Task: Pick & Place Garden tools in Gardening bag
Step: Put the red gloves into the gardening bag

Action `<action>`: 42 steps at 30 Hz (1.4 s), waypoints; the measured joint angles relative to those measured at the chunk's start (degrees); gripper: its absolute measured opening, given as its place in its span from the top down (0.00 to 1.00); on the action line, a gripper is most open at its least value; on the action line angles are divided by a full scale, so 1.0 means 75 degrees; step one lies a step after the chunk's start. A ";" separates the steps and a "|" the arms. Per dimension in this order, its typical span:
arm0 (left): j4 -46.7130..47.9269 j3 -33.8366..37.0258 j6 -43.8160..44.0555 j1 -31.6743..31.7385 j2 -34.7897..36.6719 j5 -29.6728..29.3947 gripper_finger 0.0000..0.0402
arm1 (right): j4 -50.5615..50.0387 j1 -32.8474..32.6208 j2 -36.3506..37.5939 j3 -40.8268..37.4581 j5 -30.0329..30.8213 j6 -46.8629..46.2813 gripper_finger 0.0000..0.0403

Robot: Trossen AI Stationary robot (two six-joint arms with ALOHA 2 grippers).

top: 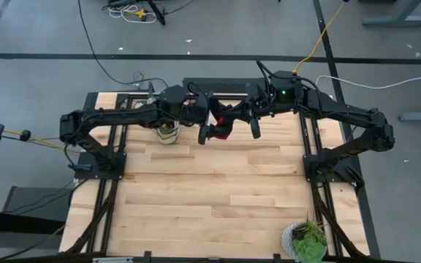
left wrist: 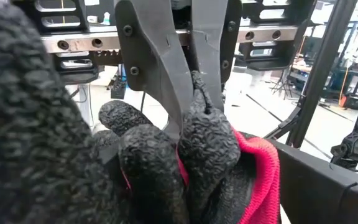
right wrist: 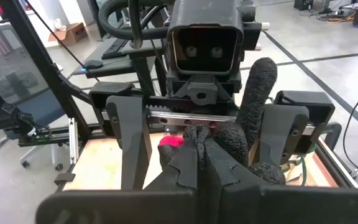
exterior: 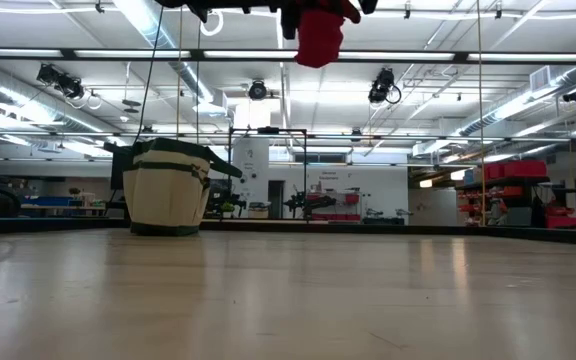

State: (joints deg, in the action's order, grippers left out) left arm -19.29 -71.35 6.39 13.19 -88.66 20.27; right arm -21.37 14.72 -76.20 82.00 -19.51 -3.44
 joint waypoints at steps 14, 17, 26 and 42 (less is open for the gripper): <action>-0.0006 0.0000 0.0000 0.0000 0.0000 -0.0011 0.29 | -0.0003 0.0000 0.0000 0.0000 0.0017 -0.0006 1.00; -0.0006 0.0000 0.0003 0.0000 0.0000 -0.0009 0.33 | -0.0006 0.0000 0.0000 0.0000 0.0017 -0.0006 1.00; -0.0010 0.0000 0.0004 0.0000 0.0000 -0.0003 0.49 | -0.0012 0.0003 0.0000 0.0000 0.0023 0.0106 1.00; -0.0014 0.0003 0.0061 0.0000 0.0003 0.0003 0.74 | -0.0012 0.0003 0.0000 0.0000 0.0020 0.0122 1.00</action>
State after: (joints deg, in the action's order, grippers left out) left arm -19.40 -71.33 6.85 13.19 -88.64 20.29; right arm -21.45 14.74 -76.20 82.00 -19.35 -2.52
